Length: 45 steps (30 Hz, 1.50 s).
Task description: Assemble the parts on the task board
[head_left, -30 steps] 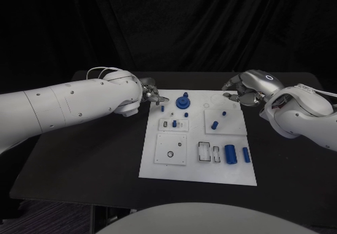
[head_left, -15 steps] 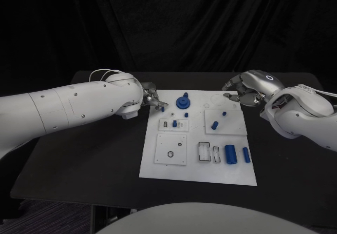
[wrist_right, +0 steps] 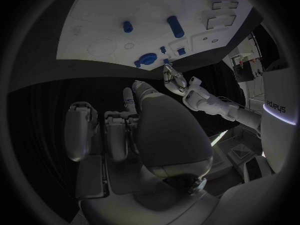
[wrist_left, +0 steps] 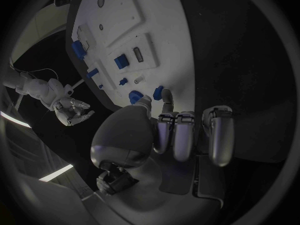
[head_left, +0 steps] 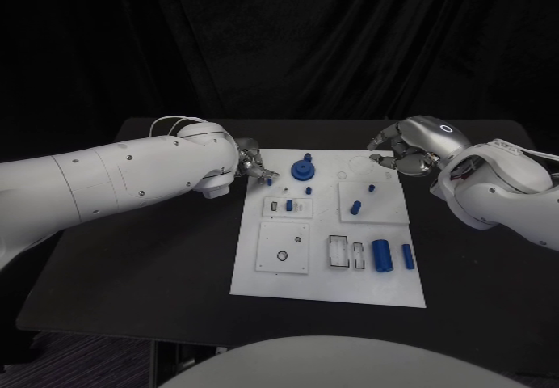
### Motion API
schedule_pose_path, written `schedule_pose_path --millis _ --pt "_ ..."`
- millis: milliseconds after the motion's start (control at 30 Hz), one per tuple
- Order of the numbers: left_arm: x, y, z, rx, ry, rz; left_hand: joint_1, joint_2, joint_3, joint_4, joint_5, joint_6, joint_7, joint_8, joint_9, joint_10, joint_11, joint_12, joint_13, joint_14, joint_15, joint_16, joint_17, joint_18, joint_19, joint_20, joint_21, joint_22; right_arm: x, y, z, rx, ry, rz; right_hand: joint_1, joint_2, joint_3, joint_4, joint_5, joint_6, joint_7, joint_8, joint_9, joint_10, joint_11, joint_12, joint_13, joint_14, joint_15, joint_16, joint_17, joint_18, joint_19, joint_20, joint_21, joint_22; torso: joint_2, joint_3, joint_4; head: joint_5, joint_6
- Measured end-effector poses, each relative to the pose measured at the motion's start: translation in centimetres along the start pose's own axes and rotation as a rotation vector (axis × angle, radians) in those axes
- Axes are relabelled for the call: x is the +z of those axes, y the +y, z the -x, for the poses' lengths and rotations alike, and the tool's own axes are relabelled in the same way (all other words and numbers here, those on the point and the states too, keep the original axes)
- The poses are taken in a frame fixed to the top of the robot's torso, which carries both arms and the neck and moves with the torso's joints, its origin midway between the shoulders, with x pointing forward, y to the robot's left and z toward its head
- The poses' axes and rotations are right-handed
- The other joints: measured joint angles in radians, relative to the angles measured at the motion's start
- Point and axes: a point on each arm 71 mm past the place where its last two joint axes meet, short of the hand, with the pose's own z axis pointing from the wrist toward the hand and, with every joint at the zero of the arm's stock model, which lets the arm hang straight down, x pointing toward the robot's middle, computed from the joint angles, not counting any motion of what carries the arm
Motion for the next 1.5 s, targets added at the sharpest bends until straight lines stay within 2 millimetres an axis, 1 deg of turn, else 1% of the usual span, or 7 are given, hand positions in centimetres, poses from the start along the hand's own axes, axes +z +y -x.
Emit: schedule_pose_path --millis 67,433,667,833,900,1300,1500 --pt "0.04 -0.01 0.01 0.0 0.0 0.0 0.0 0.0 0.0 0.0 0.0 -0.011 0.0 -0.011 -0.003 0.0 0.0 0.0 0.0 0.0 0.0 0.0 0.0 0.0 0.0 0.0 0.0 0.0 0.0 0.0 0.0 0.0 0.0 0.0 0.0 0.0 0.0 0.0 0.0 0.0 0.0 0.0 0.0 0.0 0.0 0.0 0.0 0.0 0.0 0.0 0.0 0.0 0.0 0.0 0.0 0.0 0.0 0.0 -0.0001 0.0 0.0" --pt "0.4 -0.14 0.0 0.0 -0.002 0.0 0.004 0.004 0.003 -0.003 0.011 -0.014 0.004 -0.02 -0.008 0.0 0.0 0.0 0.0 0.0 0.0 0.0 0.0 0.0 0.0 0.0 -0.004 0.0 0.01 0.0 0.0 0.0 0.0 0.0 0.0 0.0 0.0 0.0 0.0 0.0 0.0 0.0 -0.001 0.0 0.0 0.0 0.0 0.0 0.0 0.0 0.0 0.0 0.0 0.0 0.0 0.0 0.0 -0.0002 -0.0007 -0.004 0.0" --pt "0.54 -0.09 0.05 -0.001 -0.004 0.001 0.02 0.009 0.007 -0.007 0.051 -0.031 0.009 -0.043 -0.012 0.0 0.007 0.0 0.0 0.0 0.007 0.0 0.0 0.0 0.0 0.0 -0.008 0.0 0.0 0.0 0.0 0.0 0.0 0.0 0.0 0.0 0.0 0.0 0.008 0.0 0.0 0.0 -0.002 0.0 0.0 0.0 0.0 0.0 0.0 0.0 0.0 0.0 0.0 0.0 0.0 0.0 0.0 -0.0002 -0.0006 -0.005 0.0" --pt "0.58 -0.11 0.06 -0.001 -0.004 -0.001 0.039 0.005 0.018 -0.018 0.107 -0.031 0.009 -0.056 -0.012 0.0 0.007 0.0 0.0 0.004 0.011 0.0 0.0 0.0 0.001 0.006 -0.012 0.0 0.01 0.0 0.0 0.0 0.0 0.0 0.0 0.0 0.0 0.0 0.008 0.0 0.0 0.0 -0.002 0.0 0.0 0.0 0.0 0.0 0.0 0.0 0.0 0.0 0.0 0.0 0.0 0.0 0.0 -0.0002 -0.001 -0.003 0.0" --pt "0.59 -0.16 0.04 -0.001 -0.003 -0.003 0.042 0.005 0.021 -0.021 0.12 -0.031 0.009 -0.057 -0.012 0.0 0.007 0.0 0.0 0.004 0.011 0.0 0.0 0.0 0.0 0.007 -0.012 0.0 0.02 0.02 -0.01 0.0 0.0 0.0 0.0 0.0 0.0 0.0 0.008 0.0 0.0 0.0 -0.002 0.0 0.0 0.0 0.0 0.0 0.0 0.0 0.0 0.0 0.0 0.0 0.0 0.0 0.0 -0.0002 -0.001 -0.003 0.0" --pt "0.63 -0.33 -0.14 0.003 0.005 -0.01 0.054 0.006 0.029 -0.029 0.136 -0.031 0.009 -0.057 -0.011 0.0 0.007 0.0 0.0 0.004 0.011 0.0 0.0 0.0 0.0 0.007 -0.012 0.0 0.05 0.05 -0.02 0.0 0.001 0.001 0.0 0.0 0.0 0.0 0.008 0.0 0.0 0.0 -0.002 0.0 0.0 0.0 0.0 0.0 0.0 0.0 0.0 0.0 0.0 0.0 0.0 0.0 0.0 0.0002 -0.0003 -0.002 0.0" --pt "0.65 -0.37 -0.26 0.005 0.011 -0.011 0.068 0.001 0.041 -0.04 0.153 -0.025 0.004 -0.059 -0.011 0.0 0.007 0.0 0.0 0.004 0.011 0.0 0.0 0.0 0.0 0.007 -0.012 0.0 0.09 0.08 -0.04 0.0 0.001 0.002 0.0 0.0 0.0 0.0 0.008 0.0 0.0 0.0 -0.002 0.0 0.0 0.0 0.0 0.0 0.0 0.0 0.0 0.0 0.0 0.0 0.0 0.0 0.0 0.0001 -0.0003 -0.001 0.0"
